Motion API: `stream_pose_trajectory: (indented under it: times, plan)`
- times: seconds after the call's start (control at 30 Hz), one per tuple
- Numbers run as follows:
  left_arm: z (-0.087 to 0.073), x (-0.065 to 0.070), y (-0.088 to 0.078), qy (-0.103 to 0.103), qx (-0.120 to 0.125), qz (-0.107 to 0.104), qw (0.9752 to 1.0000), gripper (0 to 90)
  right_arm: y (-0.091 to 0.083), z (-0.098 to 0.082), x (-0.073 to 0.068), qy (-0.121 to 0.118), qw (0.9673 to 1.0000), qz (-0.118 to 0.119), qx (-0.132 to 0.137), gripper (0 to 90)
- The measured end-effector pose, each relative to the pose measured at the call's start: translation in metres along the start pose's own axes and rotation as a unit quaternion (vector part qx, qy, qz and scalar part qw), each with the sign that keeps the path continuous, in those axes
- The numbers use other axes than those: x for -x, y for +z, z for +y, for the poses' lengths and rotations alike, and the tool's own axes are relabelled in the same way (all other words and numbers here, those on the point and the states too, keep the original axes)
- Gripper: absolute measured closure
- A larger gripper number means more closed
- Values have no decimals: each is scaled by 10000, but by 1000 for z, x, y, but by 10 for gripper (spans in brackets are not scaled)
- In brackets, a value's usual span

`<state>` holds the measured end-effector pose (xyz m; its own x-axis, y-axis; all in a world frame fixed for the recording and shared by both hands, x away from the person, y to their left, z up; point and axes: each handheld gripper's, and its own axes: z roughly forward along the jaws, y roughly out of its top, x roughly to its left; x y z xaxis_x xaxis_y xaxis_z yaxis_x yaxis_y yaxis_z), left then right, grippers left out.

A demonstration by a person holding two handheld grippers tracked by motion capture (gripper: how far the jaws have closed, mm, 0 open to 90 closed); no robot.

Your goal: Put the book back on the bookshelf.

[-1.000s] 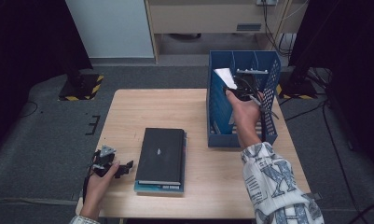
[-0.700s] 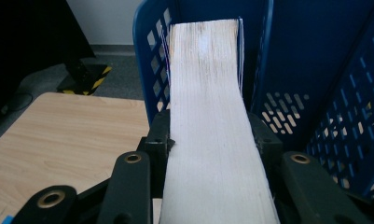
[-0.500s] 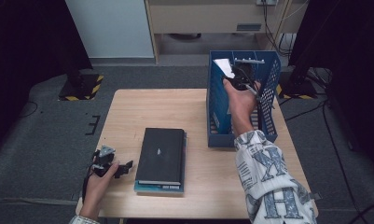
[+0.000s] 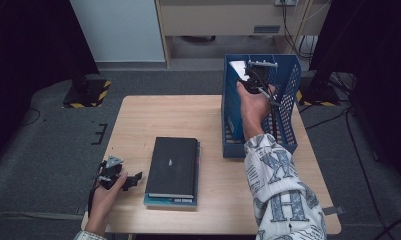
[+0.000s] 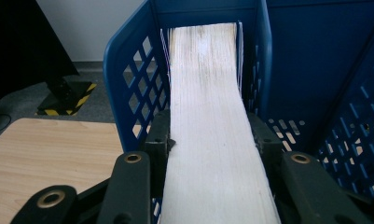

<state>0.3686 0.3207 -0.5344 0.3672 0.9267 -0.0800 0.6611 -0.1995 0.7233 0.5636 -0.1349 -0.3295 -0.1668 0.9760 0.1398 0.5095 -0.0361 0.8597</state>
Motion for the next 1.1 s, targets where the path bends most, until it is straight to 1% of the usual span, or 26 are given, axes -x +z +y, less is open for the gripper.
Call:
stream_pose_trajectory:
  times: [0.1,0.17,0.23,0.27,0.33,0.43,0.47,0.67,0.9,1.0,1.1]
  plan:
    - [0,0,0,5,1,0,10000,48,2,-1,-1,0,10000,-1,-7,603]
    - [1,0,0,0,1,-5,10000,49,4,-3,-2,-60,10000,-18,-14,603]
    - [1,0,0,8,-1,-2,10000,49,4,-3,-3,-58,10000,-36,-17,604]
    - [1,0,0,3,0,-6,10000,50,5,-5,-5,-75,9999,-86,18,603]
    - [0,0,0,5,-2,-3,10000,50,6,-7,-6,-107,9999,-110,34,604]
    - [1,0,0,-8,0,-5,10000,50,7,-9,-7,-92,9999,-127,41,604]
    - [1,0,0,-10,-1,-8,10000,50,8,-9,-5,-62,9999,-110,85,604]
    - [1,0,0,-24,-3,-14,10000,51,9,-11,-5,13,9998,-111,133,603]
    - [1,1,0,6,-12,-11,10000,51,7,-17,-6,-14,9999,-52,151,599]
    - [1,1,1,11,-14,-18,10000,51,5,-19,-6,16,9999,-11,137,596]
    - [1,2,0,24,-26,-17,10000,51,4,-22,-6,-47,9999,2,159,593]
